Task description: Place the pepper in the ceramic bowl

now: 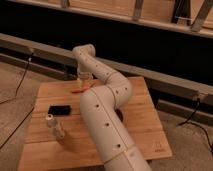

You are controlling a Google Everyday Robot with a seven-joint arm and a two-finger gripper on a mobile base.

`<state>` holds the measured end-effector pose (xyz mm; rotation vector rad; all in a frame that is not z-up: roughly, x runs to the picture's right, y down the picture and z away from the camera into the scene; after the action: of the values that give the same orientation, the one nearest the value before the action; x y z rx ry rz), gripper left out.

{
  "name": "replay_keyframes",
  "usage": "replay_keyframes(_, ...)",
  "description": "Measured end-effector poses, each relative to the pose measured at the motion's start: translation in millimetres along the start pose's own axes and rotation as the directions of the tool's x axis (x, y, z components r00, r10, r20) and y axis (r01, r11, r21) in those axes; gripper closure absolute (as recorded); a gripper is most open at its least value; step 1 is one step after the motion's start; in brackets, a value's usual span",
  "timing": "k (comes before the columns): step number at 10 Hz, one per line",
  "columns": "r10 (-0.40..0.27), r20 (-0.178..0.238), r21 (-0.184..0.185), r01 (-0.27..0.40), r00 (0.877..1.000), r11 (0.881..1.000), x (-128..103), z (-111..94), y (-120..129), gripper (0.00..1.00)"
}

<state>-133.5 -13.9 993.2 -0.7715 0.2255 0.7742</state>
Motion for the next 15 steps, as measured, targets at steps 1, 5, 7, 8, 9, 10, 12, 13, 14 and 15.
replay_keyframes(1,-0.019,-0.001,-0.001,0.019,1.0,1.0,-3,4,2,0.35)
replay_keyframes(5,-0.043,-0.006,-0.014,0.043,0.999,0.999,-9,17,7,0.35)
replay_keyframes(7,-0.014,-0.01,-0.017,0.014,1.0,1.0,-10,21,7,0.35)
replay_keyframes(8,0.02,-0.016,-0.014,-0.02,1.0,1.0,-10,21,8,0.35)
replay_keyframes(9,0.031,-0.018,-0.013,-0.031,0.999,0.999,-11,21,9,0.35)
replay_keyframes(10,0.056,-0.023,-0.01,-0.056,0.998,0.998,-12,21,10,0.35)
replay_keyframes(12,0.101,-0.031,-0.003,-0.101,0.994,0.995,-13,22,13,0.35)
replay_keyframes(13,0.12,-0.035,0.001,-0.12,0.992,0.993,-14,22,14,0.35)
replay_keyframes(14,0.141,-0.039,0.004,-0.141,0.989,0.99,-14,23,15,0.35)
replay_keyframes(15,0.16,-0.042,0.008,-0.16,0.986,0.987,-15,23,17,0.35)
